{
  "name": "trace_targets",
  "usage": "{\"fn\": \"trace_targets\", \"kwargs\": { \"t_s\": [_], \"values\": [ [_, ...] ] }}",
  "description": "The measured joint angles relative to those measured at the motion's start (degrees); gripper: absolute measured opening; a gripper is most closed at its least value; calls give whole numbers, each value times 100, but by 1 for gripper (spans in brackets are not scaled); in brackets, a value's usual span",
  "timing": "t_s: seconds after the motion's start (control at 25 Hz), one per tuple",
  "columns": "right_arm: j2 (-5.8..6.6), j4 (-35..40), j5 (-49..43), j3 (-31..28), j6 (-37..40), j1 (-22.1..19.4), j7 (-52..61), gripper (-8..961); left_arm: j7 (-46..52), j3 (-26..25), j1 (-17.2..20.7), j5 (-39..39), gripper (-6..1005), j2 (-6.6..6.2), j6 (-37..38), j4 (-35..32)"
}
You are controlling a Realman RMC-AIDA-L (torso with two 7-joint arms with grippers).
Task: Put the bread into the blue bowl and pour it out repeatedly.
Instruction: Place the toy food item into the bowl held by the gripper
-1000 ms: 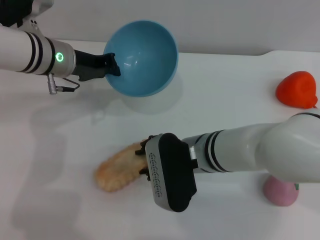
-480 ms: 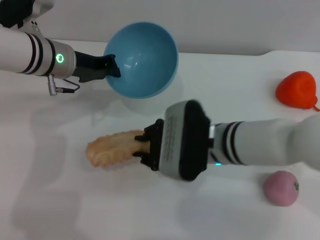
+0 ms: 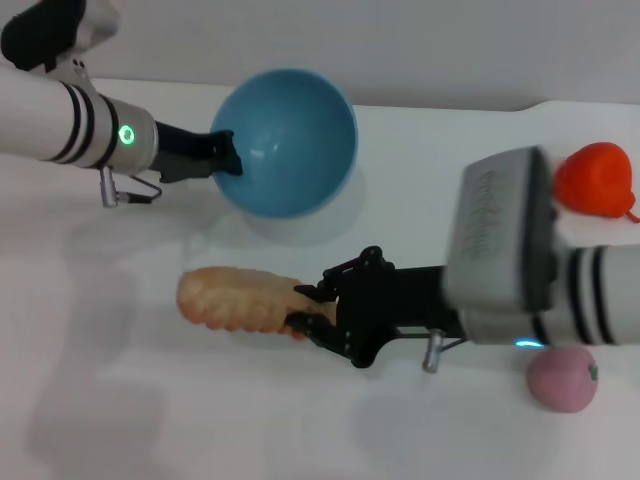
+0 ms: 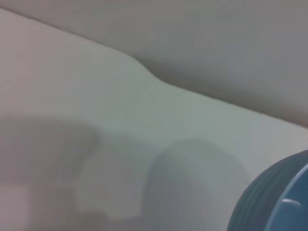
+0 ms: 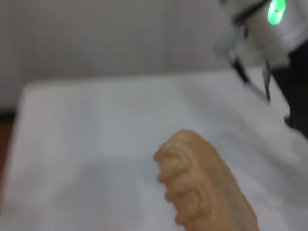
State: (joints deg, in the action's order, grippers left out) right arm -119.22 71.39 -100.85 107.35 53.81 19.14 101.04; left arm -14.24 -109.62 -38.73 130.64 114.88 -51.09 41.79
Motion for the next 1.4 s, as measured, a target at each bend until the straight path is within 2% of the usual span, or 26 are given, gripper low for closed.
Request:
{"fn": "trace_targets", "kwargs": {
  "t_s": [0.16, 0.28, 0.44, 0.56, 0.76, 1.0, 1.2, 1.4],
  "values": [
    [12, 40, 1073, -581, 896, -250, -611, 230, 19, 3, -122, 387, 0, 171, -106, -78],
    [12, 45, 1586, -1049, 1303, -438, -984, 217, 16, 27, -167, 492, -1, 251, -189, -87],
    [10, 14, 1980, -1692, 1497, -631, -1327, 199, 30, 179, -213, 482, 0, 274, -344, -91],
    [8, -17, 2044, -2052, 1517, -728, -1440, 162, 30, 204, -223, 475, 0, 282, -446, -92],
    [8, -231, 2134, -2578, 1527, -780, -1564, 155, 37, 290, -285, 459, -1, 296, -653, -92],
    [28, -881, 2730, -2696, 1503, -684, -2219, 150, 65, 526, -390, 319, -1, 335, -817, -55],
    [30, -1499, 2769, -2714, 1394, -408, -2304, 141, 65, 880, -408, -129, -1, 324, -858, 61],
    [31, -1947, 2772, -2736, 1109, -178, -2322, 140, 65, 948, -451, -169, 0, 328, -932, 114]
  ]
}}
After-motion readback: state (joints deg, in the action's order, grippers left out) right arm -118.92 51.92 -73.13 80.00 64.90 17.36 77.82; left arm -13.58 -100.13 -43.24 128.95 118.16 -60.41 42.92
